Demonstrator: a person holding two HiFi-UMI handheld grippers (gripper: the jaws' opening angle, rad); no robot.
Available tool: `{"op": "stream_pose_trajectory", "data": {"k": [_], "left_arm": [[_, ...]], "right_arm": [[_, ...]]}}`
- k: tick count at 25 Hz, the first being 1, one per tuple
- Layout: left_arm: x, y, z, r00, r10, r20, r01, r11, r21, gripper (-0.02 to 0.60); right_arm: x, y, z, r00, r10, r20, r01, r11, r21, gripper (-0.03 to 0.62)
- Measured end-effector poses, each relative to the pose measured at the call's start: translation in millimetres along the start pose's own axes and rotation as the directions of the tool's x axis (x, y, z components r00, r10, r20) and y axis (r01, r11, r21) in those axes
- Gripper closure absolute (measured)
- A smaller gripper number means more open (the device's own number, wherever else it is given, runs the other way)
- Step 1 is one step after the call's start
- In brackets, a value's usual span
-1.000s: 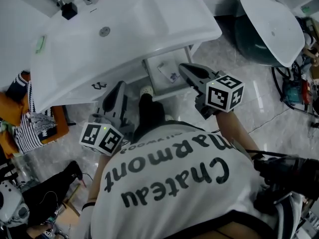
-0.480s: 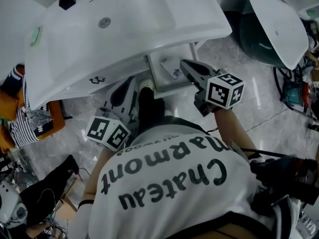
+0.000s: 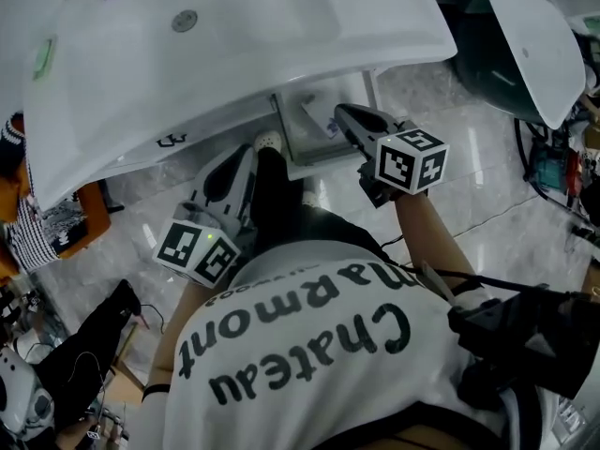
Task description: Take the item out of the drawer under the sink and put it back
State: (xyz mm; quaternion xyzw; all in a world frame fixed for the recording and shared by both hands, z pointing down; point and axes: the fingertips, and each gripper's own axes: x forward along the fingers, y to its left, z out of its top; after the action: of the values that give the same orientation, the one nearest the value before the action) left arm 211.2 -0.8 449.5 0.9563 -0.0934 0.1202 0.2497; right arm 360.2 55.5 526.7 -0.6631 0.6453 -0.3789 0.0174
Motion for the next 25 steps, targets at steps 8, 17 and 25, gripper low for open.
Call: {"op": "stream_pose_trajectory", "data": {"k": [8, 17, 25], "left_arm": [[-1.9, 22.3, -25.8, 0.998, 0.001, -0.069, 0.0, 1.0, 0.017, 0.574], [-0.8, 43.4, -38.4, 0.991, -0.006, -0.137, 0.008, 1.0, 0.015, 0.574], [-7.6, 68.4, -48.6, 0.984, 0.034, -0.174, -0.036, 0.999, -0.008, 0.574]], "right_arm": [[30.0, -37.5, -32.4, 0.994, -0.088, -0.057, 0.091, 0.994, 0.052, 0.58], [60.7, -70.9, -48.6, 0.979, -0.152, -0.138, 0.163, 0.984, 0.073, 0.582], [82.4, -85.5, -68.3, 0.947, -0.206, -0.246, 0.19, 0.978, -0.087, 0.536]]}}
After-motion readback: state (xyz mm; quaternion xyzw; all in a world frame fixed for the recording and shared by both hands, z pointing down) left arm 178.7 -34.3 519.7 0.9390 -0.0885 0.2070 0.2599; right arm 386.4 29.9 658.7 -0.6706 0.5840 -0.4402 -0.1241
